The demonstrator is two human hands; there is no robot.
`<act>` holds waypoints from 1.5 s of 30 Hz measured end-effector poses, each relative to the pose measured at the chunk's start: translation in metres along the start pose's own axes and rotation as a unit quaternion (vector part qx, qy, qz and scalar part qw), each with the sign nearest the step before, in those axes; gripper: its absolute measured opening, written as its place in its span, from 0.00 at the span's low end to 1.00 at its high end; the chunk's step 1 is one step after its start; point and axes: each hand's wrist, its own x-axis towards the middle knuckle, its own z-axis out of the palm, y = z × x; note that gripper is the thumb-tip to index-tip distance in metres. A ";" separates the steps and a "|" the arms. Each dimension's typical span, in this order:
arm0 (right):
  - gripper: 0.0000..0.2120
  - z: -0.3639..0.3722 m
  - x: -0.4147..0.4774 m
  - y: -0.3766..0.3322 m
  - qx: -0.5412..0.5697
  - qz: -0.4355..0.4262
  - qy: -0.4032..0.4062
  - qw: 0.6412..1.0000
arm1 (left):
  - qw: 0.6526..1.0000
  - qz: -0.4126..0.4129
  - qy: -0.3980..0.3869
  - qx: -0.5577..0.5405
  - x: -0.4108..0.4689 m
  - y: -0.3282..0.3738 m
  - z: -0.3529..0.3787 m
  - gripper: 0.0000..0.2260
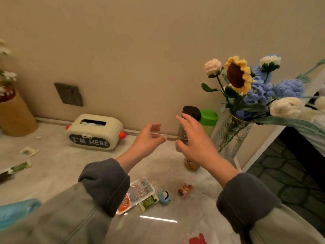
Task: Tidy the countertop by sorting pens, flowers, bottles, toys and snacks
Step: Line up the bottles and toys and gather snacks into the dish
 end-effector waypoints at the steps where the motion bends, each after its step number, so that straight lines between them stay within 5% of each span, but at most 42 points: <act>1: 0.33 0.005 0.000 -0.011 0.005 -0.014 -0.010 1.000 | 1.000 -0.003 0.012 0.001 -0.011 -0.002 -0.011 0.23; 10: 0.23 0.039 0.030 -0.112 0.011 -0.128 -0.111 0.985 | 0.990 -0.059 0.128 0.022 -0.081 -0.030 -0.110 0.19; 21: 0.27 0.118 0.044 -0.274 0.004 -0.209 -0.285 0.935 | 0.960 -0.110 0.243 0.086 -0.180 -0.089 -0.259 0.18; 30: 0.35 0.197 0.022 -0.358 -0.004 -0.221 -0.408 0.886 | 0.931 -0.136 0.250 0.228 -0.241 -0.158 -0.321 0.13; 40: 0.34 0.239 0.014 -0.382 0.013 -0.205 -0.395 0.896 | 0.950 -0.098 0.197 0.222 -0.248 -0.177 -0.351 0.13; 45: 0.35 0.225 0.029 -0.368 0.080 -0.141 -0.320 0.933 | 0.946 0.012 0.245 0.211 -0.227 -0.167 -0.376 0.14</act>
